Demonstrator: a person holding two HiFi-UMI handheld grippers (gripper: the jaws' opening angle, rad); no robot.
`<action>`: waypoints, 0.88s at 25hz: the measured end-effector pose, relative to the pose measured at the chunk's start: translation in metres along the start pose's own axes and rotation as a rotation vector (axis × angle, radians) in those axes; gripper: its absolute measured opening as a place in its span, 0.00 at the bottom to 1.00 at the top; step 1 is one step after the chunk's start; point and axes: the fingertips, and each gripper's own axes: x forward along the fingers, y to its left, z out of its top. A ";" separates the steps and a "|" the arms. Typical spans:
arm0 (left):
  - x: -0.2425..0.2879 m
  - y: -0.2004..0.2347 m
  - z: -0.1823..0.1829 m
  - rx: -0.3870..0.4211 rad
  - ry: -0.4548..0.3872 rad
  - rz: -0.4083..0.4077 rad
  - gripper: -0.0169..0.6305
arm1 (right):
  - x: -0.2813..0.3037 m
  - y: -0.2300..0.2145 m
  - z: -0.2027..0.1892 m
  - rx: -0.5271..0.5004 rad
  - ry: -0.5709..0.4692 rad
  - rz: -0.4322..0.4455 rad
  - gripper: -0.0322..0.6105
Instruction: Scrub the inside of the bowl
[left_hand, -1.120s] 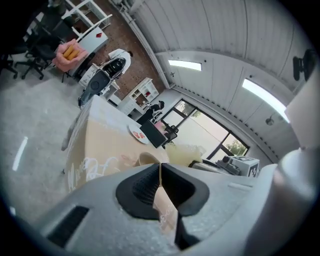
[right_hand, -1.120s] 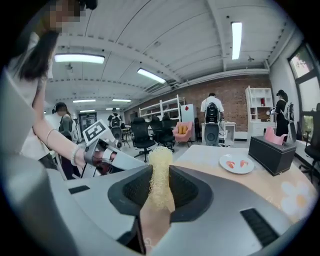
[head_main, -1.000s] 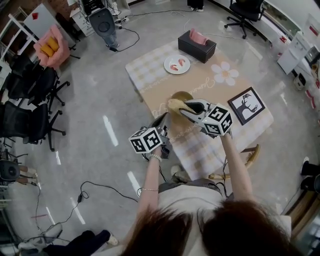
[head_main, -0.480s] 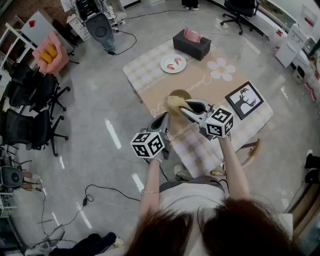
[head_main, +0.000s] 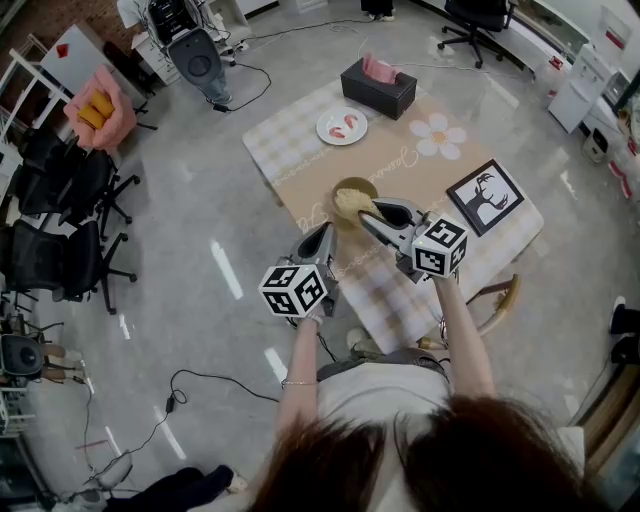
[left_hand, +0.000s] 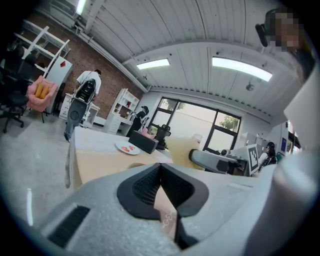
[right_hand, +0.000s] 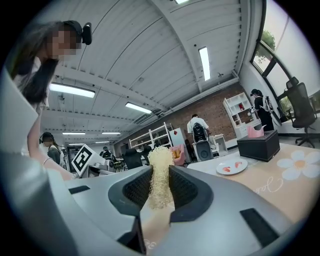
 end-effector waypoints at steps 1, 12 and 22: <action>0.000 0.000 0.000 0.005 -0.001 0.002 0.04 | -0.001 0.000 0.000 0.002 -0.002 0.000 0.19; 0.001 -0.004 0.004 0.026 -0.001 0.008 0.04 | -0.004 0.000 -0.001 -0.003 0.008 0.005 0.19; 0.000 -0.004 0.002 0.021 0.000 0.016 0.04 | -0.006 0.001 -0.004 0.007 0.008 0.008 0.19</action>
